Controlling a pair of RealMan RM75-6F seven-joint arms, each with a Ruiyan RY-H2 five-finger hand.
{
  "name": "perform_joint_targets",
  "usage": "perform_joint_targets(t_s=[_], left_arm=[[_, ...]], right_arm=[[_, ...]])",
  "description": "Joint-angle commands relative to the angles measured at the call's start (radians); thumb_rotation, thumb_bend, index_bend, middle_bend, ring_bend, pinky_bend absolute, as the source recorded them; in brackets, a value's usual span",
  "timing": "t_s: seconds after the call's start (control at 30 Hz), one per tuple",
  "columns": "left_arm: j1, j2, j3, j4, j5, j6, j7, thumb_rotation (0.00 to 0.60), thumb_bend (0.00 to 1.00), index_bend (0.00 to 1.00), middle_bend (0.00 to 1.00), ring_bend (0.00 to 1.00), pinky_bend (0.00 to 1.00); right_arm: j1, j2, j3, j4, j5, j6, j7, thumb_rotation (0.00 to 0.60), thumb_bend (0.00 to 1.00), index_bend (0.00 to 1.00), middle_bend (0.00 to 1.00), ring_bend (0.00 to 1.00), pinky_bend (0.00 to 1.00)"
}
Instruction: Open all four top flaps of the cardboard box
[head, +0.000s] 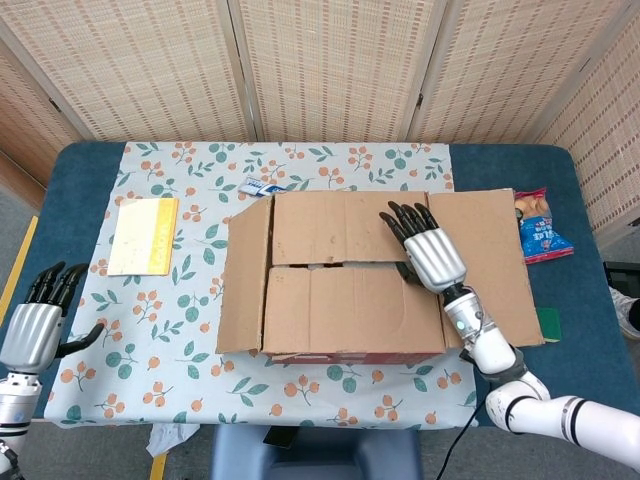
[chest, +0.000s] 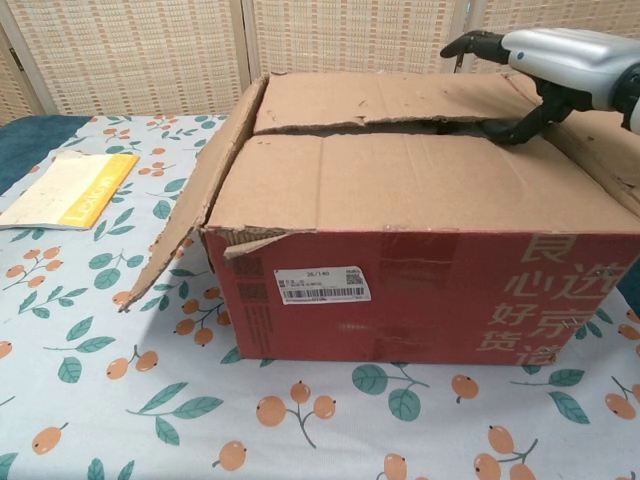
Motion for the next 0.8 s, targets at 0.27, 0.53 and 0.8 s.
perform_joint_targets(t_s=[0.27, 0.53, 0.8], left_arm=[[0.01, -0.003, -0.009, 0.034, -0.003, 0.008, -0.042, 0.6, 0.3, 0.0, 0.15, 0.04, 0.11], [0.011, -0.007, -0.023, 0.055, -0.025, -0.006, -0.062, 0.6, 0.29, 0.0, 0.15, 0.04, 0.11], [0.005, -0.002, -0.029, 0.076, -0.033, -0.028, -0.094, 0.6, 0.29, 0.0, 0.15, 0.04, 0.11]], right_arm=[[0.054, -0.067, 0.041, 0.076, -0.012, 0.04, 0.051, 0.6, 0.41, 0.0, 0.0, 0.0, 0.0], [0.096, -0.045, 0.112, 0.039, 0.043, 0.059, 0.023, 0.6, 0.41, 0.0, 0.0, 0.0, 0.0], [0.194, -0.072, 0.192, 0.131, 0.154, -0.003, 0.011, 0.6, 0.41, 0.0, 0.0, 0.0, 0.0]])
